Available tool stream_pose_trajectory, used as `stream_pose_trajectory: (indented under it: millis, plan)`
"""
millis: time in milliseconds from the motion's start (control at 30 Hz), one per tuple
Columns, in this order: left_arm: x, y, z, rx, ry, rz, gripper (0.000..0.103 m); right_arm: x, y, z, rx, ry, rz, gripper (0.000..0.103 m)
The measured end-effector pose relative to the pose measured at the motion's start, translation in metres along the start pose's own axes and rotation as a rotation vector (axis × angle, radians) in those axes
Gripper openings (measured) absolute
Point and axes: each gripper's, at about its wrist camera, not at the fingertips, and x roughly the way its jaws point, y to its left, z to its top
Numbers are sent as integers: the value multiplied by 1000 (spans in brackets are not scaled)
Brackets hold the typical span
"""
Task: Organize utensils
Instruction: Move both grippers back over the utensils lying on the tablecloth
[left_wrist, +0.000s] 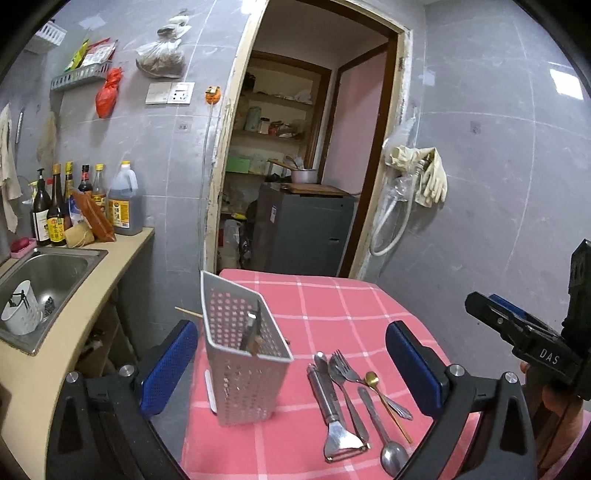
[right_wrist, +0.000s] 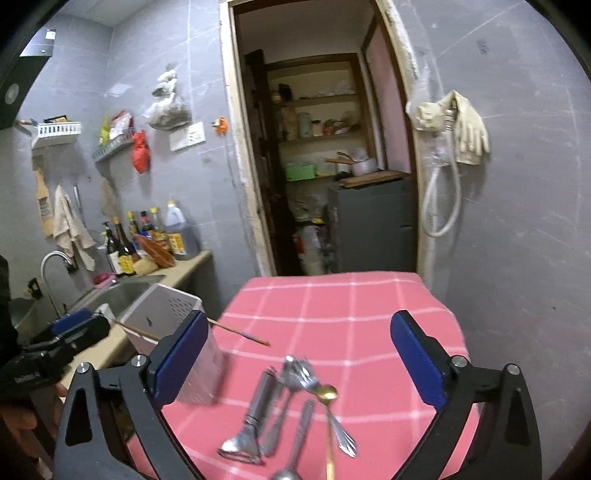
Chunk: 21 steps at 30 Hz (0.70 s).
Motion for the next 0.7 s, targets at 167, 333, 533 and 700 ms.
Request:
stream_pose_trajectory:
  millis: [167,333,533,700]
  plan:
    - [-4,-12,-16,14,2,10,102,-7,-16,-13,-2,37,-33,100]
    - [-1,-23,-31,23,36,22,102,-4,-31,-24,-10,82,-36,100]
    - [9,-29,-50,-15,75,46,102,10,-43,-38,-26,141,-22,100]
    - [18,-33,-68,-48,109,68,102,27,-51,-55,-50,199,3,100]
